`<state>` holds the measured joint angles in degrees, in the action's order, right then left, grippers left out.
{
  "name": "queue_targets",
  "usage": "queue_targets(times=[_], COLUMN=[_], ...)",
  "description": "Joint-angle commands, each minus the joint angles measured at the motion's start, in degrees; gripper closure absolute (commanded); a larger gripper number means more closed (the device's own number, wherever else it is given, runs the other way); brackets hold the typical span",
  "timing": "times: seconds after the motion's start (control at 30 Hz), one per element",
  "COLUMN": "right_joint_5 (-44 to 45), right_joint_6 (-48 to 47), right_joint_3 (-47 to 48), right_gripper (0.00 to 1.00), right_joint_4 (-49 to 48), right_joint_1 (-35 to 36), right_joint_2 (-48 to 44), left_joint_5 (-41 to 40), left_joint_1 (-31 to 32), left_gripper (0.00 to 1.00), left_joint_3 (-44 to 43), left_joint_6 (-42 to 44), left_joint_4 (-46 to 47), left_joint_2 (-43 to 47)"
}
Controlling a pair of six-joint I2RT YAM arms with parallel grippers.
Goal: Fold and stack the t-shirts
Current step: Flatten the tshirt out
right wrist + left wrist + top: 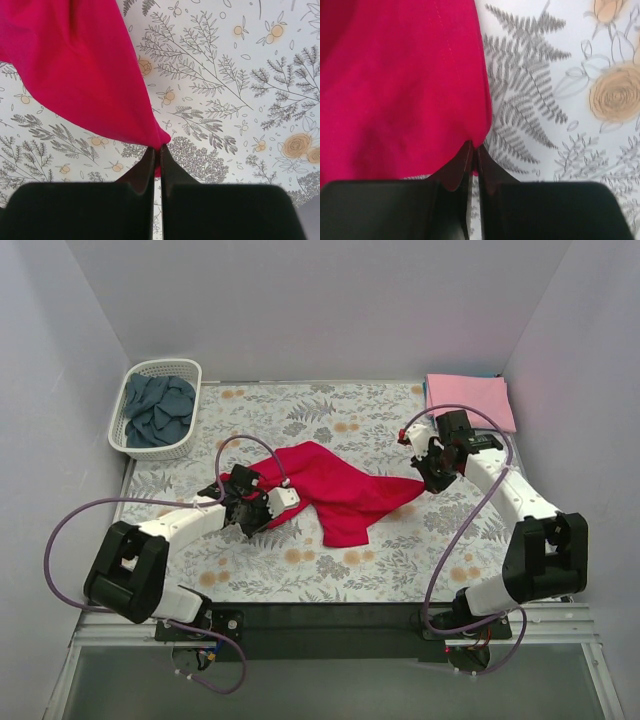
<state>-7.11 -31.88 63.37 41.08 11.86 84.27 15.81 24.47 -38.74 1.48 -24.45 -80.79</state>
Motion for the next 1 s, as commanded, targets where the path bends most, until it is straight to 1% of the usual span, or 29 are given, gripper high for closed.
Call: queue_targets(times=[0.0, 0.03, 0.07, 0.1, 0.13, 0.23, 0.3, 0.33, 0.37, 0.47, 0.5, 0.53, 0.57, 0.63, 0.67, 0.7, 0.73, 0.77, 0.87, 0.97], right_joint_5=[1.31, 1.57, 2.19, 2.45, 2.72, 3.95, 4.56, 4.74, 4.83, 4.39, 4.3, 4.13, 3.78, 2.81, 0.89, -0.34, -1.4, -2.89, -5.7, -8.17], right_joint_6=[-1.69, -2.83, -3.36, -4.15, -5.46, -8.27, -9.16, -9.6, -10.48, -12.93, -13.47, -13.82, -14.35, -14.18, -13.83, -12.78, -12.25, -11.63, -10.13, -10.04], right_joint_3=[3.68, 3.86, 3.78, 3.6, 3.16, 1.32, 0.09, -0.18, -0.35, 0.08, 0.6, 1.05, 1.57, 4.02, 5.26, 6.49, 9.02, 10.44, 14.84, 15.55], right_gripper=[0.99, 0.99, 0.99, 0.99, 0.99, 0.99, 0.99, 0.99, 0.99, 0.99, 0.99, 0.99, 0.99, 0.99, 0.99, 0.99, 0.99, 0.99, 0.99, 0.99], right_joint_4=[3.3, 4.61, 5.14, 5.67, 6.2, 6.73, 6.99, 7.26, 7.43, 7.61, 7.52, 7.44, 7.35, 7.08, 7.0, 6.82, 6.82, 6.99, 8.48, 9.98], right_joint_1=[-1.13, -1.74, -2.1, -2.62, -3.59, -6.05, -7.63, -8.25, -8.69, -10.53, -11.06, -11.24, -11.33, -11.24, -11.24, -11.24, -11.24, -11.24, -11.33, -11.33], right_joint_2=[-4.28, -5.07, -6.04, -8.13, -9.29, -13.07, -14.91, -15.45, -15.89, -17.21, -16.95, -16.34, -15.63, -11.69, -8.37, -6.51, -4.57, -0.55, 4.57, 4.94], left_joint_5=[0.5, 2.97, 5.26, 9.89, 11.07, 13.8, 15.38, 16.08, 16.79, 20.3, 20.66, 21.71, 21.8, 21.02, 19.88, 19.78, 20.39, 20.66, 19.96, 19.08], left_joint_1=[-0.12, -0.38, -0.65, -1.17, -1.53, -3.11, -5.83, -7.05, -8.55, -16.88, -18.56, -20.32, -23.99, -27.44, -29.55, -30.26, -30.79, -31.23, -31.67, -32.29], left_gripper=[1.0, 1.0, 1.0, 1.0, 1.0, 1.0, 1.0, 1.0, 1.0, 1.0, 1.0, 1.0, 1.0, 1.0, 1.0, 1.0, 1.0, 1.0, 1.0, 1.0], left_joint_3=[-0.35, -2.02, -3.61, -7.54, -9.32, -16.17, -19.34, -22.4, -23.82, -29.71, -31.12, -32.26, -34.01, -34.99, -36.22, -36.93, -37.8, -38.07, -37.64, -36.58], left_joint_6=[1.16, 1.94, 1.87, 2.39, 2.57, 2.3, 1.95, 1.69, 1.6, 0.9, 0.29, -0.41, -3.73, -7.0, -8.23, -9.63, -9.04, -8.86, -8.34, -7.98], left_joint_4=[-9.19, -15.65, -18.76, -22.28, -27.27, -34.15, -35.93, -37.06, -37.16, -36.2, -35.5, -33.06, -31.03, -24.64, -23.12, -22.06, -22.48, -22.14, -20.38, -19.32], left_joint_2=[4.03, 6.5, 9.05, 13.51, 15.56, 21.11, 23.31, 23.75, 24.19, 24.02, 23.58, 22.88, 21.57, 19.37, 16.31, 14.54, 12.87, 10.51, 8.2, 7.15])
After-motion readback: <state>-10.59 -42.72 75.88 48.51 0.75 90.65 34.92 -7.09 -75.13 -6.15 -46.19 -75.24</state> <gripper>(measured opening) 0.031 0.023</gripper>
